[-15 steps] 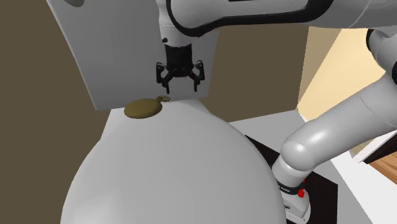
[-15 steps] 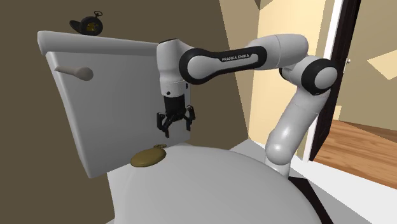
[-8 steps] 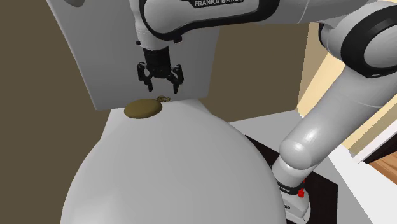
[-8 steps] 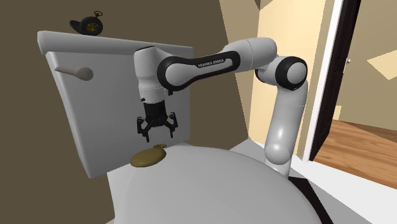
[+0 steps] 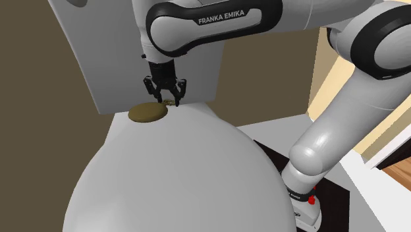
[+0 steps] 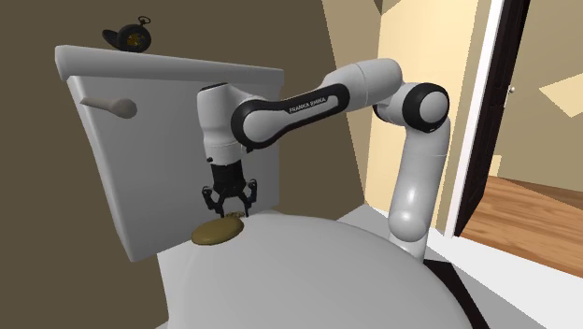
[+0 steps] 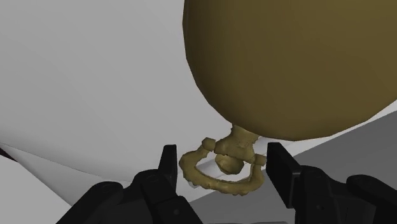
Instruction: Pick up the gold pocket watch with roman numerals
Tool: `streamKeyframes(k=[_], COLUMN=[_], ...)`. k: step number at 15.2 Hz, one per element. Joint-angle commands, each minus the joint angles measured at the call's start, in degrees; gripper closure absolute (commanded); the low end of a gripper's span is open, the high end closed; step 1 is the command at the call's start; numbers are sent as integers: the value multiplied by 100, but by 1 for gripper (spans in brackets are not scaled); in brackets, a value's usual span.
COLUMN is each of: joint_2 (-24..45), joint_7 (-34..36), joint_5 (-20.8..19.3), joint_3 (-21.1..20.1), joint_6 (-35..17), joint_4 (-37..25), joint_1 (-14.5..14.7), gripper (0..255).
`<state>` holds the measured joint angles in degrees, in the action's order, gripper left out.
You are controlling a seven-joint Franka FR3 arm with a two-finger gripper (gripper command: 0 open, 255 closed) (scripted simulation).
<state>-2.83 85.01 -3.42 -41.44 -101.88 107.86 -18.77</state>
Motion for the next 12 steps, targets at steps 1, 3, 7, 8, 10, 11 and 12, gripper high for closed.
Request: streamKeyframes(k=[1,3,7,8,10,11,12], joint_2=[1,1,-7,-7,-3,-10,-12], joint_7=[5,9,9,10,-11,-20,-27], joint_5=[-1,0,5,5,2,8,9], joint_3=[-2,-4,-4,-5,4,6,7], joint_6=[-19,-21,-23,-25,57,133,209], joint_4=[18,20,28,30,-57,-127,-202], joint_1=[2,4,4,5,-3,-4,-5], gripper=[255,255,255,255,255,255,255])
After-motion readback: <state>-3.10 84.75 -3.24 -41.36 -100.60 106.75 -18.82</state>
